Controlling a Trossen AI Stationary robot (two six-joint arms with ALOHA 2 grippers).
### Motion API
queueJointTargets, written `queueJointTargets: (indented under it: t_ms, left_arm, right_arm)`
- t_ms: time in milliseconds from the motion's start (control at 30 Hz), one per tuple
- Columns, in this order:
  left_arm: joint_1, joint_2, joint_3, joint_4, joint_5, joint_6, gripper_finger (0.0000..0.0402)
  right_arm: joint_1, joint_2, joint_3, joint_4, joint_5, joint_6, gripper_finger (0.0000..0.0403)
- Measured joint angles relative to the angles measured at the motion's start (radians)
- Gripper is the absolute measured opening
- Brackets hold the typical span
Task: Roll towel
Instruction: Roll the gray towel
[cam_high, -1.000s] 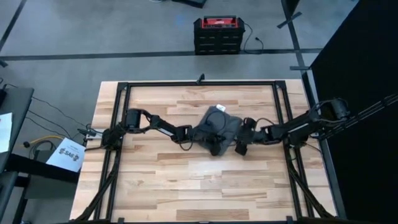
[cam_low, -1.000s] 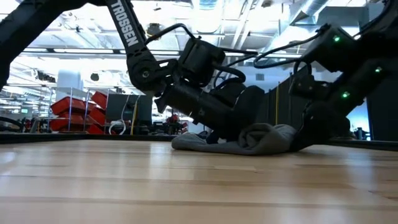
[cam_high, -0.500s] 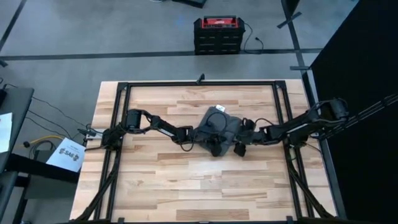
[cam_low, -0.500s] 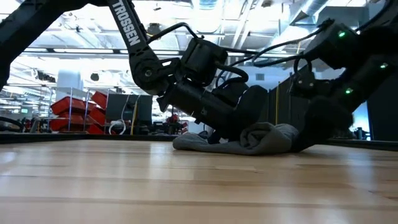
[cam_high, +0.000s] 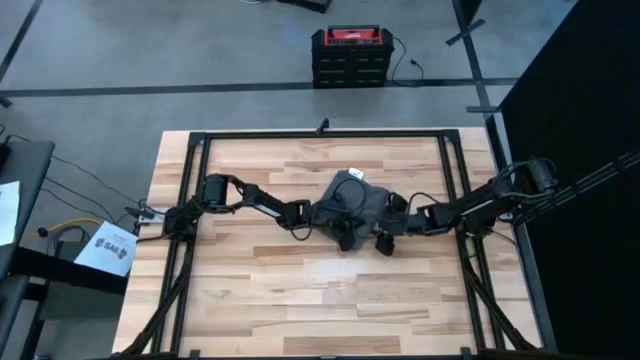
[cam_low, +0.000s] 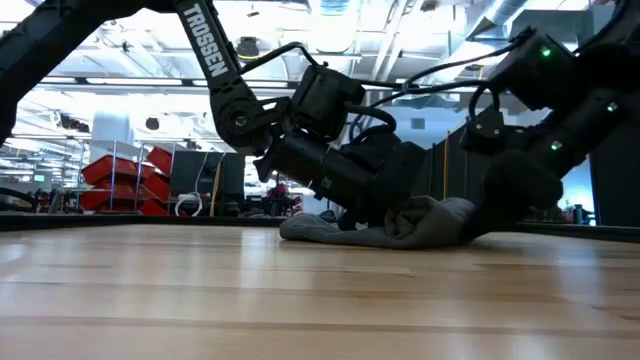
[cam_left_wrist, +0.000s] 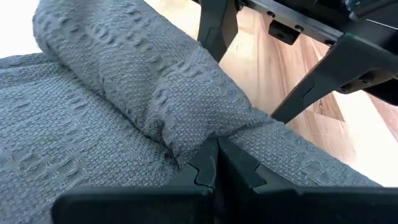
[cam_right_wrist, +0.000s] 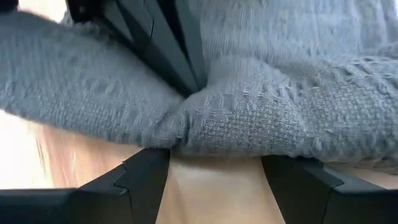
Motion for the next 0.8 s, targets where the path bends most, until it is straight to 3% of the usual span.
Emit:
queueJointTargets:
  t_ms: [200,600,800]
  left_arm:
    - [0.007,-0.039,0.000,-0.071,0.041,0.012,0.0000]
    - [0.017,-0.204,-0.003,-0.299,0.064,0.181,0.0000]
    - [0.049,-0.204,-0.001,-0.291,0.052,0.251,0.0000]
  right_arm:
    - [0.000,0.000,0.039,-0.015,0.013,-0.019,0.0240]
    - [-0.002,-0.003,0.061,-0.021,0.038,-0.021,0.0240]
    - [-0.002,-0.003,0.061,-0.022,0.037,-0.033,0.0240]
